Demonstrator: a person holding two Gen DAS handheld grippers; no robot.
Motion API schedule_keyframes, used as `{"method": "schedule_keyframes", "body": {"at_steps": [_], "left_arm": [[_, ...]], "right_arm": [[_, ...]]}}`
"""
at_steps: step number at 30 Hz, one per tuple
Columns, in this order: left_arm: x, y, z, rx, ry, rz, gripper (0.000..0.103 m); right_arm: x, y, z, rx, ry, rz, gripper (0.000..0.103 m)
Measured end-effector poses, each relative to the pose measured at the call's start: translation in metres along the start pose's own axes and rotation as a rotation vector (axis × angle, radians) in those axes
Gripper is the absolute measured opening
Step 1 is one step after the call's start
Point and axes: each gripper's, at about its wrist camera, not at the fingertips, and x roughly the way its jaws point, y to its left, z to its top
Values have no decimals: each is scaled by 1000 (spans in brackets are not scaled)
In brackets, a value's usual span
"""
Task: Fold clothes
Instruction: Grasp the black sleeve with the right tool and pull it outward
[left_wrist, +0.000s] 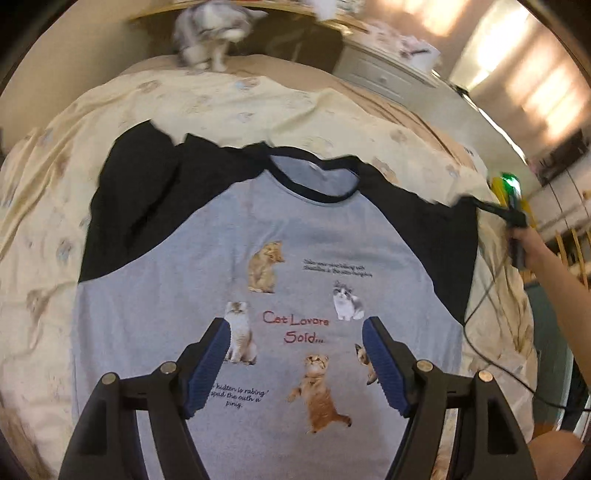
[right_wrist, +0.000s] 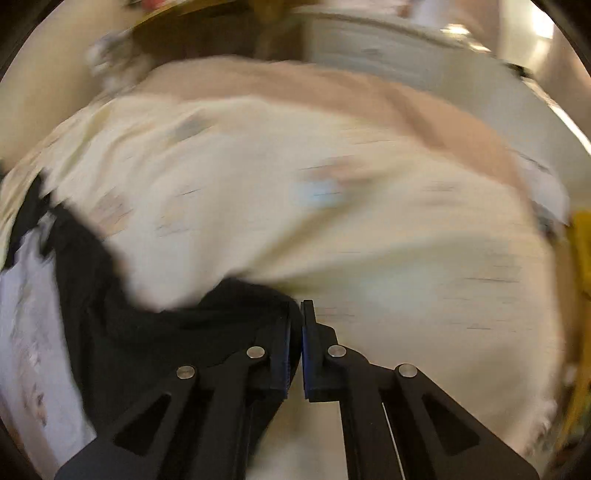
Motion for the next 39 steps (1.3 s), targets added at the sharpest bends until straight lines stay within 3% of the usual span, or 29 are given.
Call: {"method": "schedule_keyframes", "body": {"at_steps": [3,4,6,8,11,12,14,15,16,20,22,25,27,29,31,35,39], "left_arm": [[-1,7,3,-54,-17,-15,75],[-1,7,4,-57,-16,-17,75],[2,4,1,-49,2,-23,75],[4,-1,-1,-31,17,-27,75],[3,-11,-3,17,16,-30,75],[1,-13,-3,30,10,-30,75],[0,-17,-3,50,2,-31,75],[1,-19,-4,51,5,-35,75],[2,-20,-5,50,9,-39,75],[2,-23,-6,48,16,-49,75],[-1,-25,-6,52,10,-52,75],[-5,-26,-7,54,-6,-46,75],[-3,-25,-8,45,3,-44,75],[0,-23,-8,34,16,-49,75],[1,-24,-8,29,20,-54,75],[-1,-26,-7,33,17,-62,75],[-2,-26,-7,31,15,-71,75]], "right_arm": [[-8,-25,4,46,9,-30,7],[-8,-26,6,45,19,-43,17],[-11,-23,8,34,29,-73,26],[-15,-24,9,43,43,-73,27],[-30,-28,10,69,14,-4,28],[-40,-28,11,73,-18,23,33],[-59,-23,16,67,-71,62,55],[-64,-22,20,60,-78,44,71],[-68,-26,23,77,-72,40,75],[-67,-37,33,95,11,-11,75],[-58,-42,30,114,88,31,75],[-36,-35,12,74,319,186,75],[-39,-28,7,-16,360,130,75],[-49,-32,6,38,344,231,75],[-60,-26,3,25,310,277,75],[-80,-17,-18,30,169,218,75],[-72,-3,-81,129,113,208,75]]}}
